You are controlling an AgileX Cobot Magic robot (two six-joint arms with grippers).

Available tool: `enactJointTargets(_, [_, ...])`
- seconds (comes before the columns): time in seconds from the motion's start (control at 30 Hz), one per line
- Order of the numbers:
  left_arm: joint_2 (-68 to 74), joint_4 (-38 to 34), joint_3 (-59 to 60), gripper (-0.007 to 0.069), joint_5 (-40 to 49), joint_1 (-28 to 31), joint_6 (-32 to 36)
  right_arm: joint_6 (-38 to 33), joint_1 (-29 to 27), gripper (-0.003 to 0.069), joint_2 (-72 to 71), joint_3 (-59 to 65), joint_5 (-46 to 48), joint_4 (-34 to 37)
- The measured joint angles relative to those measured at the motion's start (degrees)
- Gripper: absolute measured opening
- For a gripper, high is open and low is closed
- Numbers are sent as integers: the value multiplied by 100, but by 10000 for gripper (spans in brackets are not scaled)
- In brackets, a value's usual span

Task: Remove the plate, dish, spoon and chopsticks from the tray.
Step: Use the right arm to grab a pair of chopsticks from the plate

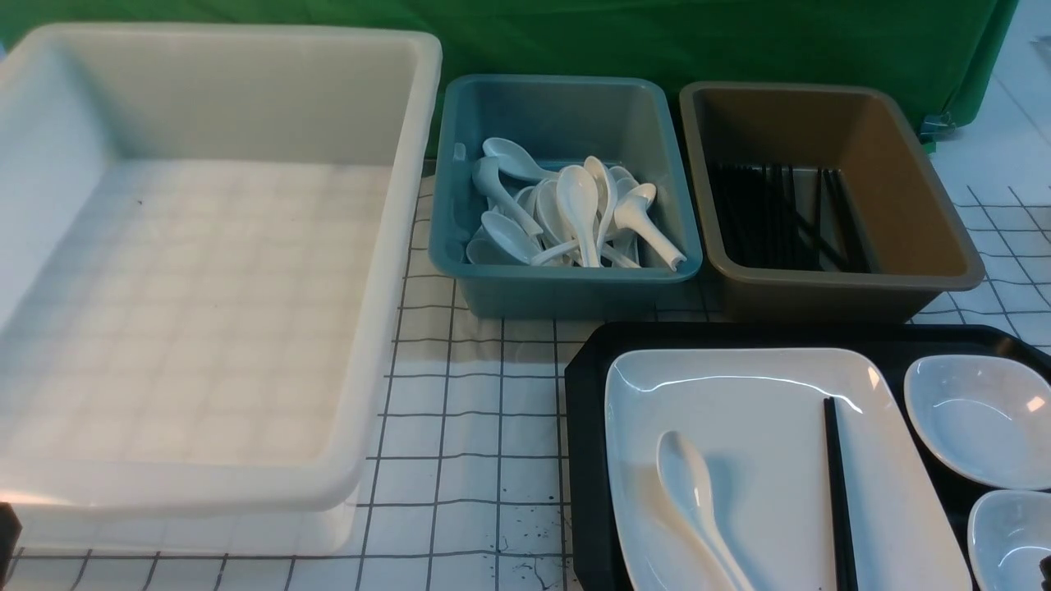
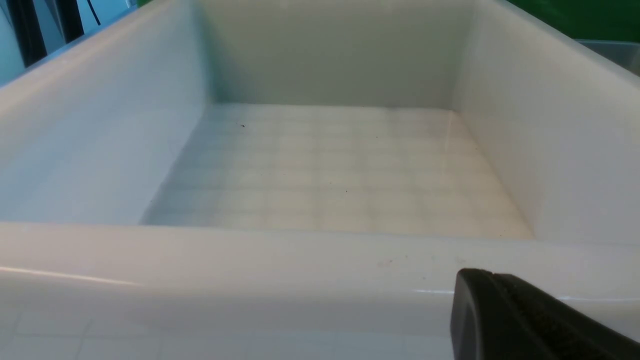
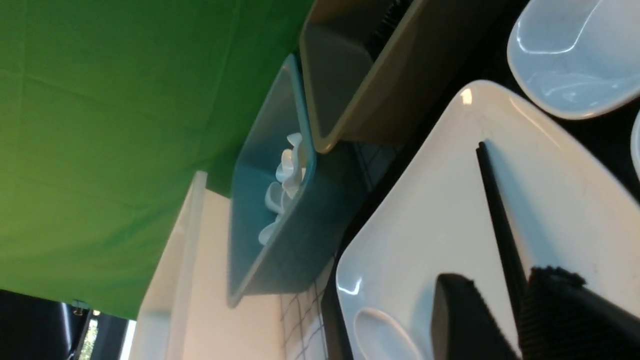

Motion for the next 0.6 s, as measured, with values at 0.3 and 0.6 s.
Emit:
enactJointTargets(0.3, [0,0,0,4,0,0,0,16,61,224,0,0,-357,6])
enactJointTargets(0.6, [0,0,0,4,0,0,0,-2935,454,30,393,-1213,-1431,6])
